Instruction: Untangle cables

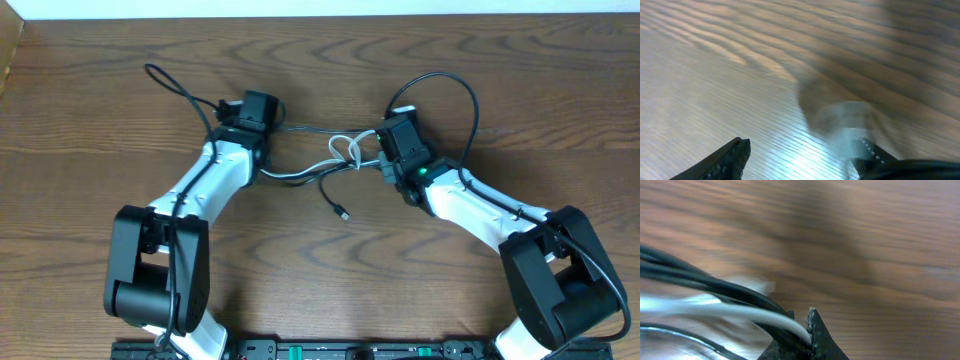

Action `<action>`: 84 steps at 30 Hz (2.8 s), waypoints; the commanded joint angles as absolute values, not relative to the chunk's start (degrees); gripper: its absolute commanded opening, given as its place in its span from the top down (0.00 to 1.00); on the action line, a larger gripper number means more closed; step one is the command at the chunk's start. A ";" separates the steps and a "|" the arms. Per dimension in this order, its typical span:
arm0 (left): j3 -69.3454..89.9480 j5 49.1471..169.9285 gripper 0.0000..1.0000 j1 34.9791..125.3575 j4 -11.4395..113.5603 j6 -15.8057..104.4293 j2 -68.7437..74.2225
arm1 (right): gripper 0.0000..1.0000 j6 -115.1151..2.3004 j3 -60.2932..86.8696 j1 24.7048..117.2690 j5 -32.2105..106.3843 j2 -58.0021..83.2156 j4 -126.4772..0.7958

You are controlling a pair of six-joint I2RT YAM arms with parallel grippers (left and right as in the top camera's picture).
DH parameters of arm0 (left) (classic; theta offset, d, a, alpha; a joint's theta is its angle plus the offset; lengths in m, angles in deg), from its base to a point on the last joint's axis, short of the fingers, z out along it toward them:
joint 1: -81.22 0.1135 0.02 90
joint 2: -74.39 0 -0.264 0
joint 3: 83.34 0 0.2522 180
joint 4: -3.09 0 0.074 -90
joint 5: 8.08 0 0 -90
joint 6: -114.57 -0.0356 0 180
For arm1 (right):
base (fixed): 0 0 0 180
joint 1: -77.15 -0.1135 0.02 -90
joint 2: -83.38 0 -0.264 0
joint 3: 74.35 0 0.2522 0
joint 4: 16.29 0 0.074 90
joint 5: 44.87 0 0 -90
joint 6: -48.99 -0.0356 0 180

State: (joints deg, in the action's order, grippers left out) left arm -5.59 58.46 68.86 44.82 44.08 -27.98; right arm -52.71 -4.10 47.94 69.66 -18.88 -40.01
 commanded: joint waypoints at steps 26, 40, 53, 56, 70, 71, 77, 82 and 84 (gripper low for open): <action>-0.87 91.31 0.31 74.67 47.86 37.90 -17.51 | 0.95 -61.52 -4.08 56.42 23.04 -17.57 -33.56; -0.89 104.69 0.31 74.65 52.84 42.90 -13.38 | 0.11 -57.02 -4.01 57.58 7.66 -14.57 -31.05; -1.11 109.12 0.73 71.00 52.82 42.88 -14.01 | 0.99 -57.04 -4.14 67.35 10.85 -9.63 -39.27; -1.11 102.46 0.85 69.60 53.32 42.95 -14.30 | 0.99 -57.02 -4.25 65.38 13.12 -10.07 -39.07; -1.11 86.96 0.51 69.67 55.25 43.75 -14.34 | 0.71 -57.02 -4.23 51.59 29.97 -17.50 -34.90; -1.11 86.94 0.51 69.67 55.36 43.75 -14.34 | 0.71 -57.02 -4.23 51.20 30.30 -17.89 -34.63; -1.11 83.20 0.49 69.67 54.92 43.78 -14.34 | 0.65 -56.58 -4.23 50.43 32.18 -18.66 -34.11; -1.11 82.30 0.48 69.67 52.27 43.78 -14.36 | 0.62 -56.60 -4.25 50.43 34.74 -18.75 -34.20; -1.11 82.30 0.48 69.67 51.22 43.78 -14.36 | 0.62 -56.76 -4.25 50.41 34.67 -19.05 -34.35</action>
State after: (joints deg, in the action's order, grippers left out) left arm -1.59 84.12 69.53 52.25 44.04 -13.71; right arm -56.91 -4.14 50.76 32.81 -18.27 -34.24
